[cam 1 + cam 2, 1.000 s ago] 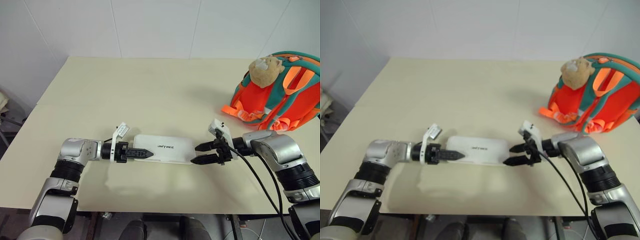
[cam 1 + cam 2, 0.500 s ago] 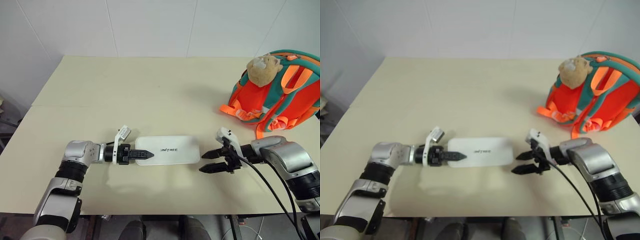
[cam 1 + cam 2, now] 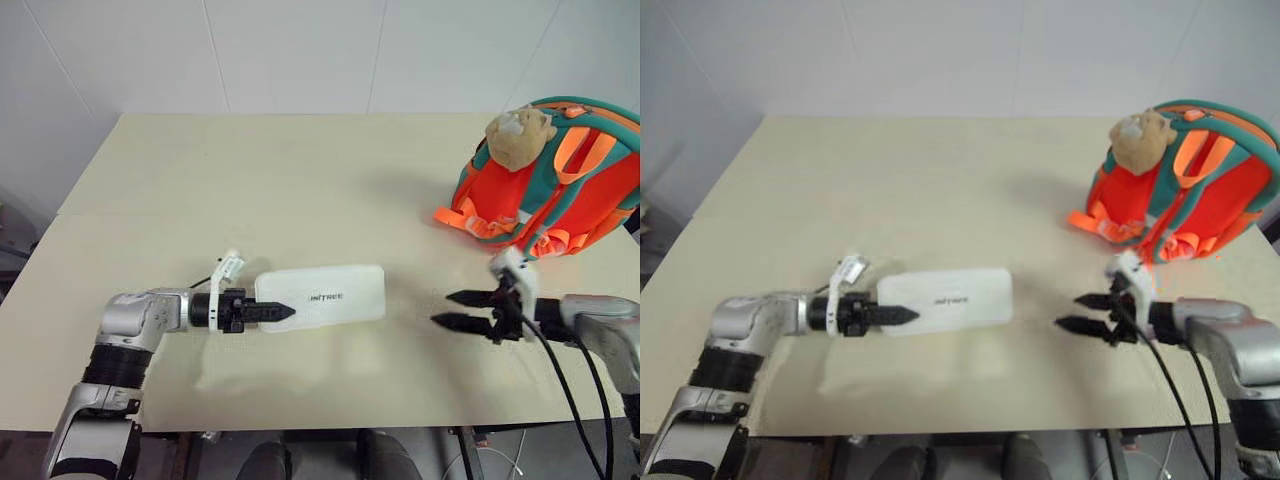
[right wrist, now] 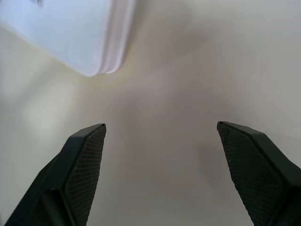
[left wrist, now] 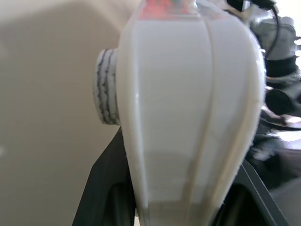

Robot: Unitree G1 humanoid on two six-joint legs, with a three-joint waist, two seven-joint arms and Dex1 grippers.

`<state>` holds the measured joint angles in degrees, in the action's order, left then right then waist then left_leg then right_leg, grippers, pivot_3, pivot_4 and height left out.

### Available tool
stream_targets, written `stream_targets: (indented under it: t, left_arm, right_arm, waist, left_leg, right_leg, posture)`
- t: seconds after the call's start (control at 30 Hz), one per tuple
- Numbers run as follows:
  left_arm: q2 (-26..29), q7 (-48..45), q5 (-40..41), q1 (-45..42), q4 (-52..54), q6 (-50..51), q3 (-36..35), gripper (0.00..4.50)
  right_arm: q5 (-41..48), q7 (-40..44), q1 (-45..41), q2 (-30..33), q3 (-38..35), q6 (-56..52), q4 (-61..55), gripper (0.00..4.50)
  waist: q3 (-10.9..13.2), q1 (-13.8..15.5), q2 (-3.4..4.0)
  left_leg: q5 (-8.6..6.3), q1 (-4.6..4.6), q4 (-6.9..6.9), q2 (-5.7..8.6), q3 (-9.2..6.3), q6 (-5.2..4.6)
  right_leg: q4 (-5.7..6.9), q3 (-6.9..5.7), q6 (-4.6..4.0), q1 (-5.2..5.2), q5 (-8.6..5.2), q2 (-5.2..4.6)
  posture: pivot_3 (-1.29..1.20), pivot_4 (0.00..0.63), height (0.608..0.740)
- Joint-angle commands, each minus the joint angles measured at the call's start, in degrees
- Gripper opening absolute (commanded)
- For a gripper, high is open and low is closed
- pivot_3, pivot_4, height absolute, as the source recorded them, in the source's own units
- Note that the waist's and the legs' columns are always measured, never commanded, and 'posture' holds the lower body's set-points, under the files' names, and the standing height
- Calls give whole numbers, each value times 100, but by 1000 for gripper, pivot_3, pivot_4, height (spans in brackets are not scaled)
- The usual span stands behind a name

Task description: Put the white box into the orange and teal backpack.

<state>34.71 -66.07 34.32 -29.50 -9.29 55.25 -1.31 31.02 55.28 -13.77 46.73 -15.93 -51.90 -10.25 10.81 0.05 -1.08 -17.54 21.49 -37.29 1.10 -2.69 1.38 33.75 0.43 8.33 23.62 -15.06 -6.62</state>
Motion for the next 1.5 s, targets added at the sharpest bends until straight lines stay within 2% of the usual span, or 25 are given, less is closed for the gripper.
stream_targets:
  t: [0.03,0.17,0.3,0.4,0.6,1.07,1.4,1.5]
  left_arm:
    - [166,-264,214,246,927,-686,-340,1354]
    - [251,-333,236,382,1284,-1032,-401,1354]
    - [312,-318,116,332,1225,-1267,-315,1354]
    - [387,-344,145,400,1286,-1349,-323,1354]
    - [529,-320,222,615,1376,-1373,-377,1354]
    - [663,-207,367,833,1523,-1193,-510,1354]
    - [702,-65,459,988,1639,-1168,-686,1354]
    - [708,-27,474,1008,1664,-1165,-723,1354]
  right_arm:
    - [91,-765,291,-391,-1034,481,-396,4500]
    - [-62,-1559,286,-742,-1602,1024,-351,4500]
    - [-131,-1980,191,-804,-1720,1344,-209,4500]
    - [-260,-2304,77,-700,-1964,1715,50,4500]
    - [-156,-2205,131,-244,-2248,1670,231,4500]
    - [-217,-1632,-1827,-195,-1113,2134,2662,4500]
    - [-884,-1313,-3220,-376,-408,3404,4902,4500]
    - [-890,-1215,-3488,-536,-411,3778,5262,3889]
  waist:
    - [0,11,0]
    - [1,19,2]
    - [1,5,2]
    - [1,-3,2]
    - [3,-12,7]
    - [5,-39,9]
    - [7,-49,11]
    - [7,-52,13]
  left_leg:
    - [0,0,4,-2,0,3]
    - [7,2,10,5,10,18]
    - [-2,0,9,4,11,0]
    - [-1,-1,8,1,10,-1]
    - [-3,0,12,0,13,-8]
    - [0,-15,6,-4,17,-12]
    - [4,-6,15,-4,23,-3]
    - [12,-5,15,-4,24,12]
  right_leg:
    - [-2,-1,-1,0,0,0]
    - [0,6,1,0,0,-7]
    - [-15,5,1,-2,1,-3]
    - [-11,4,1,-2,0,1]
    - [7,5,1,-1,0,2]
    - [7,7,-3,-8,-2,7]
    - [4,6,-2,-4,-2,7]
    - [3,6,-2,-4,-2,7]
  posture:
    - [0,150,740]
    - [0,150,740]
    - [0,150,740]
    - [0,150,740]
    - [0,150,740]
    - [0,150,740]
    - [0,150,740]
    - [0,150,740]
